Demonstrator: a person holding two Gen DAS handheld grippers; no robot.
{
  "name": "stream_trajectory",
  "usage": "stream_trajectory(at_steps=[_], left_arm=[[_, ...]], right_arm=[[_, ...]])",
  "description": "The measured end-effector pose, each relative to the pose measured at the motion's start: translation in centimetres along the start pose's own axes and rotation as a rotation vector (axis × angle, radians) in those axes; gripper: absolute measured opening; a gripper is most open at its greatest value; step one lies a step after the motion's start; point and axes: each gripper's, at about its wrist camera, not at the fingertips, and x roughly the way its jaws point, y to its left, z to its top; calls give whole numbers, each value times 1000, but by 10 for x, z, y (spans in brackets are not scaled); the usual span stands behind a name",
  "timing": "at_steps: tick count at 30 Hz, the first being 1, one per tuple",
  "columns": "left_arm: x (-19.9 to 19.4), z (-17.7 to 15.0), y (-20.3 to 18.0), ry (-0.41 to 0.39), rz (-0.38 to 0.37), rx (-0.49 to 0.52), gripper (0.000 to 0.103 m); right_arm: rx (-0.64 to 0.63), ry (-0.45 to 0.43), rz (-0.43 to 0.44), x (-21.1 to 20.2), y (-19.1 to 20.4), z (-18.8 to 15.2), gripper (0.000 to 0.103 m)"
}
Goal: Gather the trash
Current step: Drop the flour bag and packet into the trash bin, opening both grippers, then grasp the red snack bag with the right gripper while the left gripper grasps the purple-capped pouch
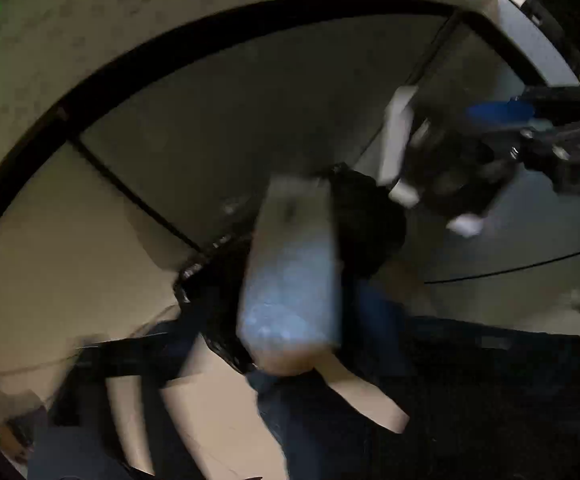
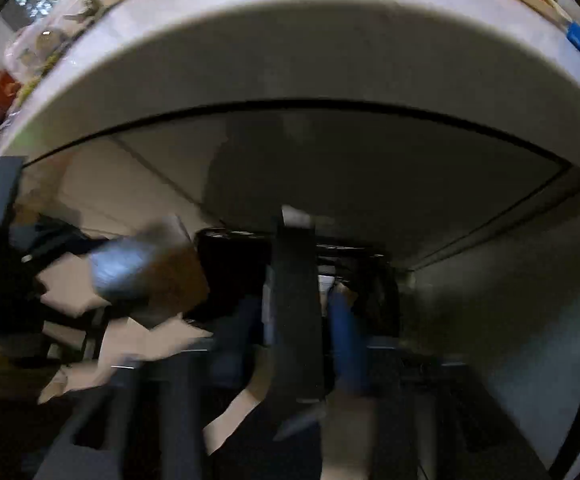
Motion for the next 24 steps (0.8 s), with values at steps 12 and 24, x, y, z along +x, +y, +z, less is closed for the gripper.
stream_trajectory(at_steps=[12, 24], left_arm=[[-100, 4, -1, -156, -17, -14, 94], [-180, 43, 27, -383, 52, -165, 95]], right_arm=[[-21, -279, 123, -142, -5, 30, 98], [-322, -410, -7, -118, 17, 171, 98]])
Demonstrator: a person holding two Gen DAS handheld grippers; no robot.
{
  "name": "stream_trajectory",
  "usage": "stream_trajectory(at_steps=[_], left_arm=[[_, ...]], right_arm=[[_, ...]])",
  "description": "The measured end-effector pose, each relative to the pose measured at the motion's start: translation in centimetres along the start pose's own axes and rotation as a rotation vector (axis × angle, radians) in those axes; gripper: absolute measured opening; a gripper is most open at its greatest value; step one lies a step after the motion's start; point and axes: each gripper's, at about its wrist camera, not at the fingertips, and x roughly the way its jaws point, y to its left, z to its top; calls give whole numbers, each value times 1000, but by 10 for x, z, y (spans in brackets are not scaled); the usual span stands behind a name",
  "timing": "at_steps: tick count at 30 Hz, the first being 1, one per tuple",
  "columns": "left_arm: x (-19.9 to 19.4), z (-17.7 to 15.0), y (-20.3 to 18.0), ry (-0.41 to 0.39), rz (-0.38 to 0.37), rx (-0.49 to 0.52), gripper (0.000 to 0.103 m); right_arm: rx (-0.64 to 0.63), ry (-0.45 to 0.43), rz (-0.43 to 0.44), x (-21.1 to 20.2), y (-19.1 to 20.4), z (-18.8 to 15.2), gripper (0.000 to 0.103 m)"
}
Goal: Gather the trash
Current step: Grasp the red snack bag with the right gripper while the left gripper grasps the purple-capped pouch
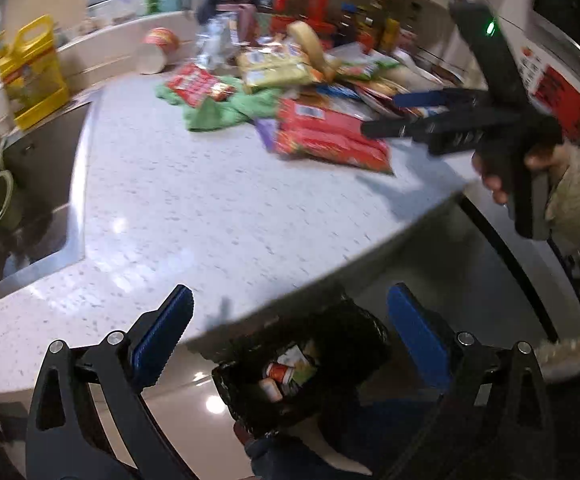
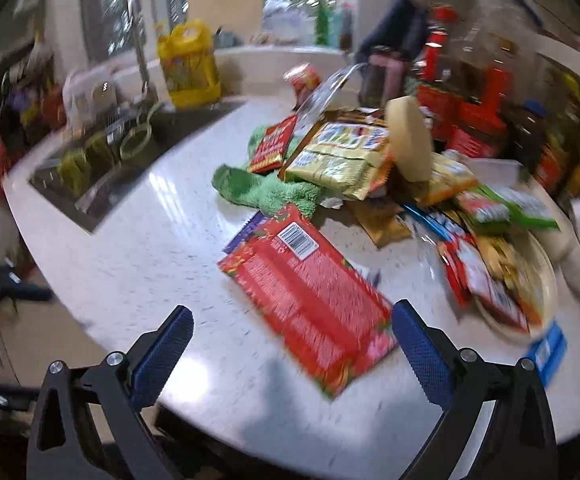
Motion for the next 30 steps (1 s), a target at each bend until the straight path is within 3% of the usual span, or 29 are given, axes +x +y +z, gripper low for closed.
stream_trajectory(at_steps=[4, 16, 18, 20, 23, 26, 30], left_arm=[[-3, 2, 8, -12, 22, -61, 96], [-3, -5, 38, 4, 94, -153, 96], [-2, -5, 38, 6, 98, -156, 96], [0, -5, 39, 5, 96, -157, 96], [6, 0, 39, 5, 83, -153, 96], [15, 13, 36, -2, 58, -140, 96], [37, 40, 29, -10, 10, -103, 96]], right_arm=[[-75, 24, -25, 23, -1, 5, 98], [-207, 149, 40, 76, -8, 4, 99], [-178, 152, 45, 77, -13, 6, 91], [-123, 142, 54, 69, -21, 8, 68], [-45, 145, 68, 62, -36, 3, 54], [3, 123, 53, 47, -42, -4, 46], [117, 33, 48, 4, -49, -11, 46]])
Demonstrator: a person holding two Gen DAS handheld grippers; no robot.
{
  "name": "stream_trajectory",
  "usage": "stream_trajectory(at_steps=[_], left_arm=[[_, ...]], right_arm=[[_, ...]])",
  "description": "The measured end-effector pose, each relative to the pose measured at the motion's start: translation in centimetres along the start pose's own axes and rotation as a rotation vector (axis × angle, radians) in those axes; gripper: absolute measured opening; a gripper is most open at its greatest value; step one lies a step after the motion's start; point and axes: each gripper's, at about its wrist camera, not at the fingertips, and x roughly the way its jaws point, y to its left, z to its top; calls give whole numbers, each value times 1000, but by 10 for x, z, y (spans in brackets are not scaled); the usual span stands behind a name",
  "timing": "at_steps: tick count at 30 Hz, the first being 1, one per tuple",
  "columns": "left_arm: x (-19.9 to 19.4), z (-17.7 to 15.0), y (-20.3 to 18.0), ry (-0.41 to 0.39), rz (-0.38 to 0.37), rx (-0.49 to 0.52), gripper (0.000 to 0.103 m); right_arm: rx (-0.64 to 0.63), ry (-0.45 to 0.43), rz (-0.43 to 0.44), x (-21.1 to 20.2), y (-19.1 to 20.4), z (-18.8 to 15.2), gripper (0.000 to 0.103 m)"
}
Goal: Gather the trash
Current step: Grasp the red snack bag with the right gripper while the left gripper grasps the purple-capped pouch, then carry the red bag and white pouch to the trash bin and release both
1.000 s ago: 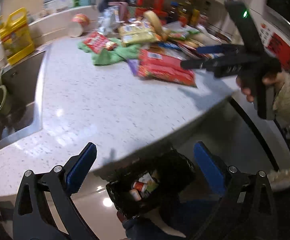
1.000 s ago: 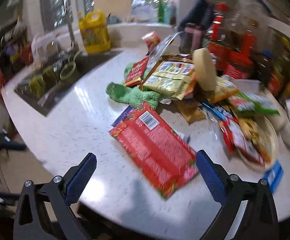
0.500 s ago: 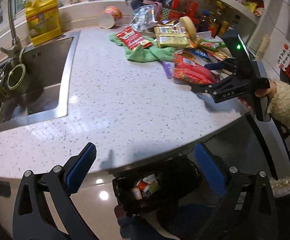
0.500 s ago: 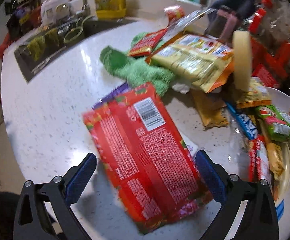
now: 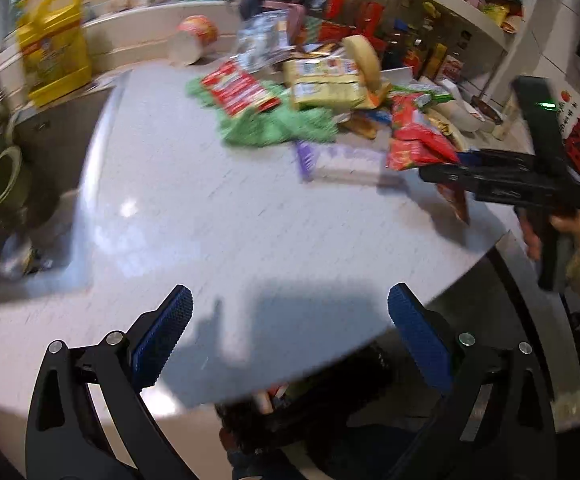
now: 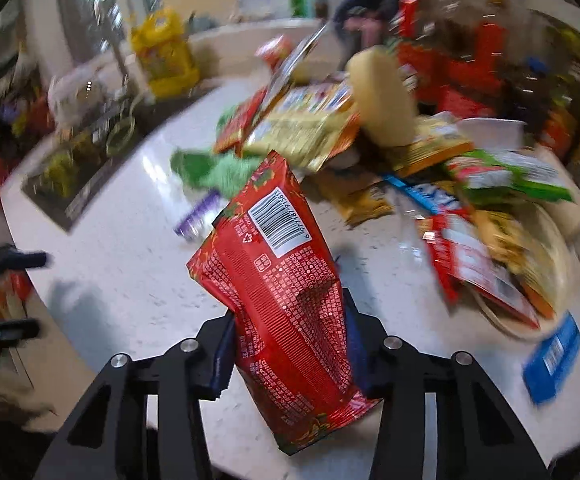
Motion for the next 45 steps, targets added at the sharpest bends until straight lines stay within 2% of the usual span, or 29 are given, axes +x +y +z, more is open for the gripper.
stream_trajectory(at_steps=[3, 5, 6, 9, 12, 13, 15, 17, 19, 21, 24, 26, 29, 33, 34, 36, 37, 41, 45], left_arm=[[28, 28, -15, 14, -16, 46, 96], [51, 53, -30, 18, 11, 72, 96], [58, 59, -35, 23, 1, 86, 96], [87, 82, -61, 40, 5, 168, 96], [107, 96, -83, 57, -49, 281, 96], [109, 101, -90, 64, -106, 350, 96], [113, 108, -100, 111, -182, 496, 96], [118, 118, -104, 167, -222, 642, 96], [126, 127, -100, 238, -276, 700, 96], [136, 133, -100, 289, -289, 783, 96], [147, 131, -107, 377, -337, 880, 96], [152, 122, -111, 405, -344, 957, 96], [166, 118, -108, 450, -332, 975, 94], [169, 122, -101, 419, -342, 962, 93], [168, 123, -99, 406, -344, 961, 88], [161, 125, -94, 332, -345, 959, 51], [161, 128, -90, 330, -342, 935, 45], [152, 123, -75, 320, -358, 893, 42], [136, 119, -54, 277, -381, 790, 40]], right_arm=[[96, -63, -8, -31, -8, -9, 46], [145, -93, -22, -49, -14, -17, 46], [179, -111, -27, -59, -18, -23, 46], [231, -132, -47, -73, -25, -35, 47], [274, -141, -60, -80, -30, -46, 47], [294, -142, -59, -82, -32, -51, 47], [315, -147, -53, -86, -35, -58, 47], [327, -151, -53, -89, -35, -63, 47], [337, -153, -53, -91, -34, -66, 48], [347, -157, -55, -92, -32, -68, 48], [361, -158, -60, -95, -31, -71, 48], [369, -156, -66, -96, -30, -73, 48], [380, -152, -78, -98, -28, -75, 48], [396, -155, -88, -100, -24, -77, 49], [397, -155, -90, -99, -24, -77, 49], [402, -154, -95, -97, -22, -77, 49], [407, -155, -94, -96, -21, -77, 49], [402, -160, -90, -93, -17, -72, 49], [391, -168, -77, -90, -13, -64, 49]])
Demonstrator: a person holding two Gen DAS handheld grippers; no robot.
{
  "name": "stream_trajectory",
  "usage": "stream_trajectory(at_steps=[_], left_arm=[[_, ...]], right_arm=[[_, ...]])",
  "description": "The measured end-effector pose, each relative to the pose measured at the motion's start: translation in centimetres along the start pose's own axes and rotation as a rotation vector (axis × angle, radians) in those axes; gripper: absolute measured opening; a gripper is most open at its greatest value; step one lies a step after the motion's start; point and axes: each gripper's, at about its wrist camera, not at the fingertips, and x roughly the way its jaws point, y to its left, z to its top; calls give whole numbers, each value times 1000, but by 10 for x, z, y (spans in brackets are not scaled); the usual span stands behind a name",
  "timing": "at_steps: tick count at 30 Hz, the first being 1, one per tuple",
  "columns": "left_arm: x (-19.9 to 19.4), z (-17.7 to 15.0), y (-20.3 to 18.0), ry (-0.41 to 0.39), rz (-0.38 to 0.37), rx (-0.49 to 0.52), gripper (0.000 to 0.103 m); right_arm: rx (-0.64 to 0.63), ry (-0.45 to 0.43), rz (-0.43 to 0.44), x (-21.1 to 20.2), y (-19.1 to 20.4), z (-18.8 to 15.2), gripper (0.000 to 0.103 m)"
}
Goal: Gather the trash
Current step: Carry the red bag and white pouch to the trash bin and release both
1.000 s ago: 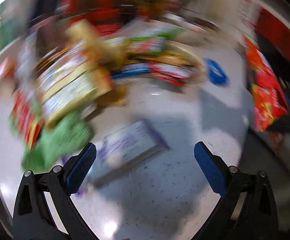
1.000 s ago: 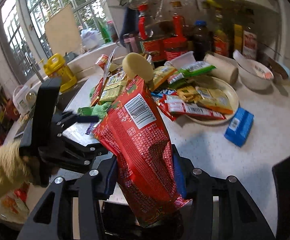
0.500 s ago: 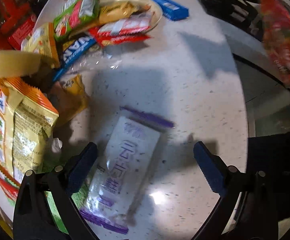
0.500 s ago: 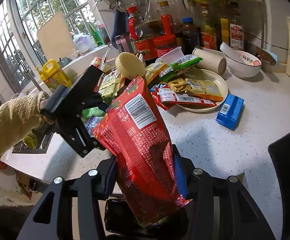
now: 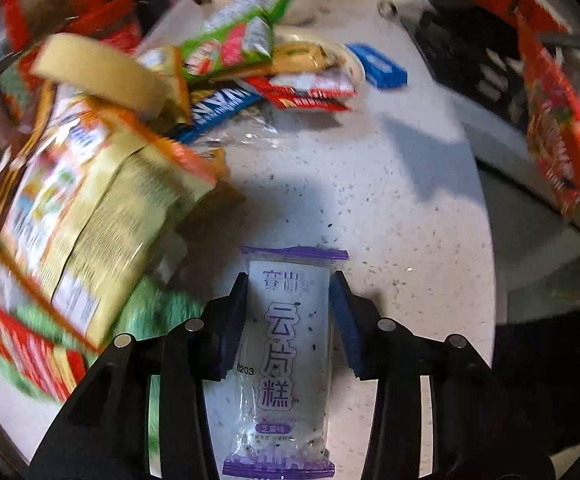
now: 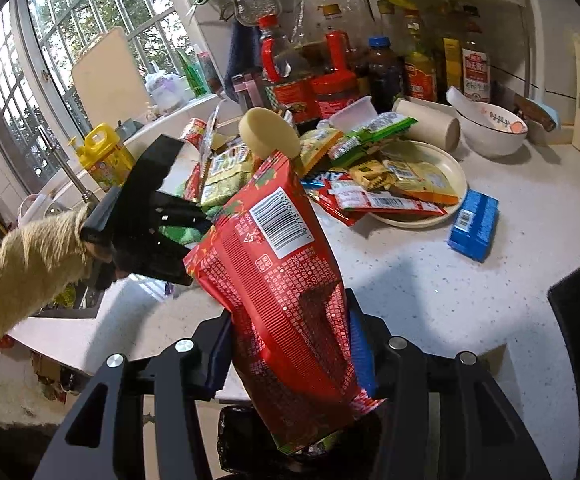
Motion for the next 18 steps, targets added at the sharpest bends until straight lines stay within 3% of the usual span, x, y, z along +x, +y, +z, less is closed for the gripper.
stream_trajectory(at_steps=[7, 9, 15, 18], left_arm=[[-59, -32, -23, -172, 114, -137, 39], [-80, -56, -36, -218, 157, -199, 39], [-121, -110, -55, -317, 235, -385, 39], [-128, -113, -62, -352, 267, -431, 38]], right_arm=[[-62, 5, 25, 9, 20, 6, 49], [-86, 14, 38, 11, 25, 6, 49], [-144, 37, 78, 16, 40, 5, 49], [-162, 36, 103, 17, 50, 6, 49]])
